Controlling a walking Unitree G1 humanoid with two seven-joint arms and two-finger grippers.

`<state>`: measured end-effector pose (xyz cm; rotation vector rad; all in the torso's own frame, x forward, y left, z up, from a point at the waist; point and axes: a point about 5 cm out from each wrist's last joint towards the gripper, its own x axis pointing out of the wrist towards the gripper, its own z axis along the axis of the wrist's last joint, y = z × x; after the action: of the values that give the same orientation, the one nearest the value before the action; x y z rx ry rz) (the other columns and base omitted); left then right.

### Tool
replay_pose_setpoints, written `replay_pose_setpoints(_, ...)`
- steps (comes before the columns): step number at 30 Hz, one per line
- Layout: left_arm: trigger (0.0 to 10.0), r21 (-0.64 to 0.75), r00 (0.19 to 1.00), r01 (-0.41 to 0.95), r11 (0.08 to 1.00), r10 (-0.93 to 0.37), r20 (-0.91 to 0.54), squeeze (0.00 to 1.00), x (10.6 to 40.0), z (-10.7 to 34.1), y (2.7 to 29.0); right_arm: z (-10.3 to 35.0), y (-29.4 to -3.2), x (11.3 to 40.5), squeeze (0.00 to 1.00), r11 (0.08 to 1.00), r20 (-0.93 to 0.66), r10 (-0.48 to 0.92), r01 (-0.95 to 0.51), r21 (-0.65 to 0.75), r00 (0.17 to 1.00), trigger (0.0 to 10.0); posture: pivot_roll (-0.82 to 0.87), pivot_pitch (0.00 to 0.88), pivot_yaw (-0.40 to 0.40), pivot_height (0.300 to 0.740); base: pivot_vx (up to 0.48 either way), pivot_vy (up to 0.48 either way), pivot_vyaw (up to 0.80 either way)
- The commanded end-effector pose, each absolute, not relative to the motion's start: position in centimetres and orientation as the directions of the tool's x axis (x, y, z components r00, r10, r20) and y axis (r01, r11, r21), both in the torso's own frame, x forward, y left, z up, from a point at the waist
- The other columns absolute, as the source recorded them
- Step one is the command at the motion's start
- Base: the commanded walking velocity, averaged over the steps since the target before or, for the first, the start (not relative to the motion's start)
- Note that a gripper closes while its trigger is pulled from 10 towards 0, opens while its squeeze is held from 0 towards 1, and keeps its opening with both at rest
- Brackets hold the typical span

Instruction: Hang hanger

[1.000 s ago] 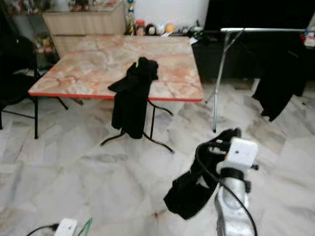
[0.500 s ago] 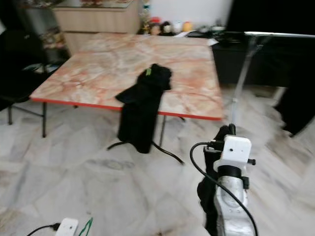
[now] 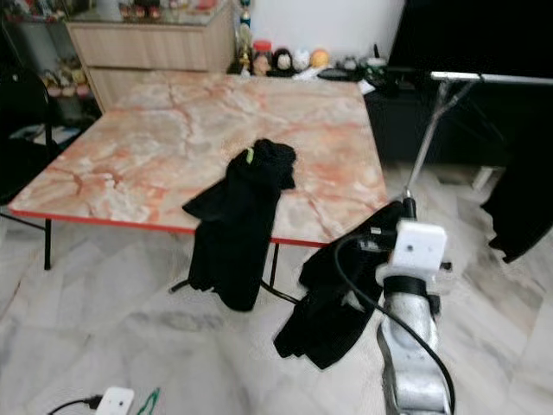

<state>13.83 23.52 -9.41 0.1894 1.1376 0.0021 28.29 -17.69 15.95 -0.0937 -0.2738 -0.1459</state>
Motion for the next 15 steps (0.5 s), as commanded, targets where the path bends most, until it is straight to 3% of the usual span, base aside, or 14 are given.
replay_pose_setpoints(1,10.0,0.146,0.433,0.120,0.982,0.081,-0.898,0.00,14.3,-9.4,22.8,18.0,-18.4,28.3,0.00,0.983,0.347,-0.136,0.170,-0.068,0.928,10.0,-0.04,0.000,-0.018,0.740,0.000,0.000,0.00)
replay_pose_setpoints(9,10.0,0.130,0.436,0.134,0.982,0.059,-0.898,0.00,14.5,-9.5,21.9,23.6,-18.4,31.5,0.00,0.989,0.489,-0.080,0.131,-0.072,0.869,10.0,-0.06,0.000,-0.009,0.740,0.000,0.000,0.00)
replay_pose_setpoints(15,10.0,0.132,0.431,0.132,0.982,0.063,-0.900,0.00,14.3,-9.6,21.9,25.3,-18.2,32.0,0.00,0.990,0.530,-0.060,0.119,-0.079,0.846,10.0,-0.06,0.000,-0.011,0.740,0.000,0.000,0.00)
